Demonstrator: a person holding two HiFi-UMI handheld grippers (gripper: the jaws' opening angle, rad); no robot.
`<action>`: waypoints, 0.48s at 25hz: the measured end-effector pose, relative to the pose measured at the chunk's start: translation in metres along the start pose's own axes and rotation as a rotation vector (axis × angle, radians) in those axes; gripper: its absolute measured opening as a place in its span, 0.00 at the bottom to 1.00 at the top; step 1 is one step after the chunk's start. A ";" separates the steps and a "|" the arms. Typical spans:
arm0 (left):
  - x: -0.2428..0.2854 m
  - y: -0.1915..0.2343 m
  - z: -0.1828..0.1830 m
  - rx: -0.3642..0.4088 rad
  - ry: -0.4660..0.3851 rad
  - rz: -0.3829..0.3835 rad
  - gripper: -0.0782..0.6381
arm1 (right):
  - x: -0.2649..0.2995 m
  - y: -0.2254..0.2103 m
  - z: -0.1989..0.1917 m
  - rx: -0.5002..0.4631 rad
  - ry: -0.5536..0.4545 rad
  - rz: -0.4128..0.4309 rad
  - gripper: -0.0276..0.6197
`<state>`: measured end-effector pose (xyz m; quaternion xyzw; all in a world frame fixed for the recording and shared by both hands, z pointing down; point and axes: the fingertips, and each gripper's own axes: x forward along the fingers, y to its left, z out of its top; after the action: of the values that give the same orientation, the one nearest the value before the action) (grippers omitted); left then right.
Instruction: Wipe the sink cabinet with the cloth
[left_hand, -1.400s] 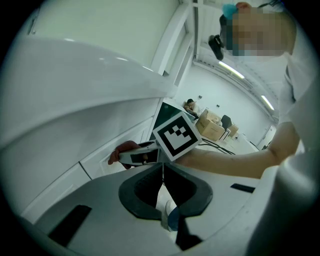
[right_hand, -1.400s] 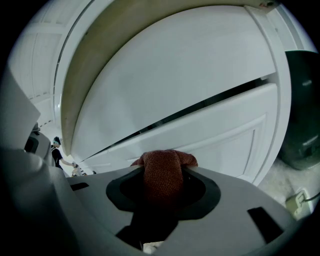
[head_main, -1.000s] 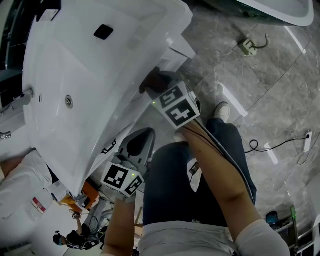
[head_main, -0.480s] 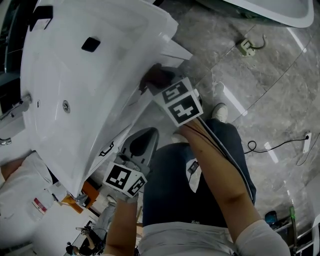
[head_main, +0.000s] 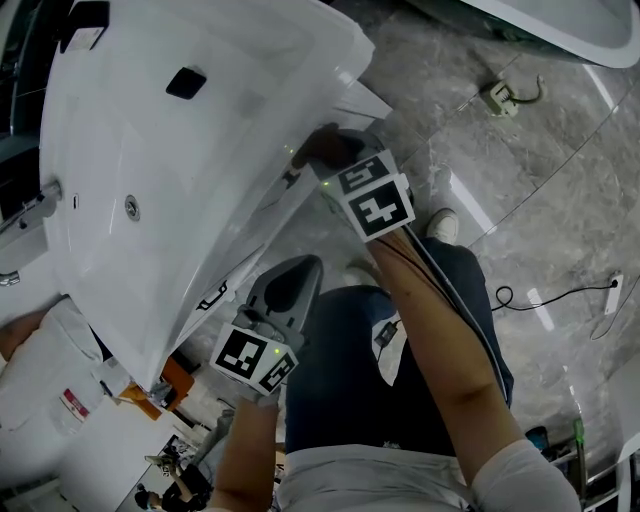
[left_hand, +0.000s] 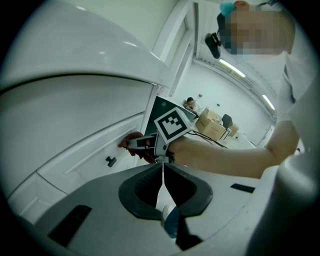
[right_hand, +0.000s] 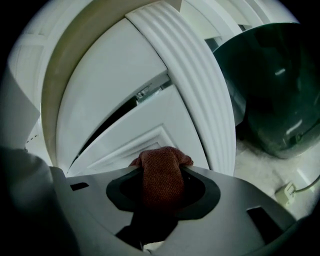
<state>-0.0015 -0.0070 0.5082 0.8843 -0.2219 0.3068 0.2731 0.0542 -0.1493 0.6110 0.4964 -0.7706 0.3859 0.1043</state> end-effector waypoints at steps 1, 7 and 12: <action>0.001 0.001 -0.001 0.000 -0.003 0.002 0.13 | 0.003 -0.003 -0.004 -0.001 0.011 -0.004 0.28; 0.010 0.013 -0.010 -0.007 -0.018 0.010 0.13 | 0.025 -0.022 -0.032 -0.004 0.070 -0.031 0.28; 0.015 0.019 -0.017 -0.006 -0.028 0.011 0.13 | 0.040 -0.034 -0.048 -0.005 0.096 -0.052 0.28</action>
<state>-0.0085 -0.0137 0.5363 0.8866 -0.2314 0.2951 0.2707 0.0529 -0.1504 0.6825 0.4970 -0.7524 0.4044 0.1526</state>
